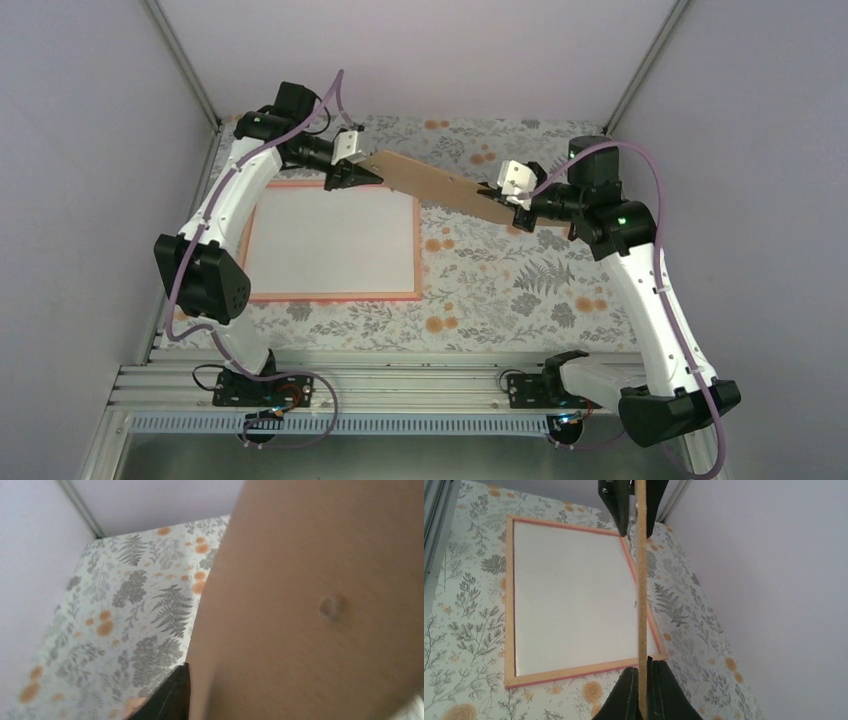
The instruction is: Put the photo into the frame
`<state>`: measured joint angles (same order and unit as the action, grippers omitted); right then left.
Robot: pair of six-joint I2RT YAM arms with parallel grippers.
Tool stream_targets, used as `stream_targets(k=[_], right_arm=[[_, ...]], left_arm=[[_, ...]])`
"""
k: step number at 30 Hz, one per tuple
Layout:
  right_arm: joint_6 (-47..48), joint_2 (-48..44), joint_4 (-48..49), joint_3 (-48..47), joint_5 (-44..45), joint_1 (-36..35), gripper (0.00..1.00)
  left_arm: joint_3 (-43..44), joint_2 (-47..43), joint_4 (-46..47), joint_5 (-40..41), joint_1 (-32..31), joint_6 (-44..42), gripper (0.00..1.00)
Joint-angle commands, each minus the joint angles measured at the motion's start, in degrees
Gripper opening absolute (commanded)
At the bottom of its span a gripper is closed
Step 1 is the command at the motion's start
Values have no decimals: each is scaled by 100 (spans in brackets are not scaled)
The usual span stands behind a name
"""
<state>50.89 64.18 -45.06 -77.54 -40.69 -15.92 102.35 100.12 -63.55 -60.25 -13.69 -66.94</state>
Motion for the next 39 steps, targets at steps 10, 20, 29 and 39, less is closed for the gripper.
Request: stream_targets(k=[10,20,29,39], right_arm=[[-1998,-45,2337,-150,515,33,100],[-2968,192,3423,-167,1497,29,100],[-3737,693,2787,486,1358,47,100],[-4317,1489,2970,911,1068,175,96]], left_arm=[[-948,-608,1858,-1646,567,4311,2],[-4023,-1605,6581,-2450,1633,10713,2],[-4107,-1971,3277,-2507,2990,7882,2],[-2958,-1604,-430,-1116,3821,4149,2]])
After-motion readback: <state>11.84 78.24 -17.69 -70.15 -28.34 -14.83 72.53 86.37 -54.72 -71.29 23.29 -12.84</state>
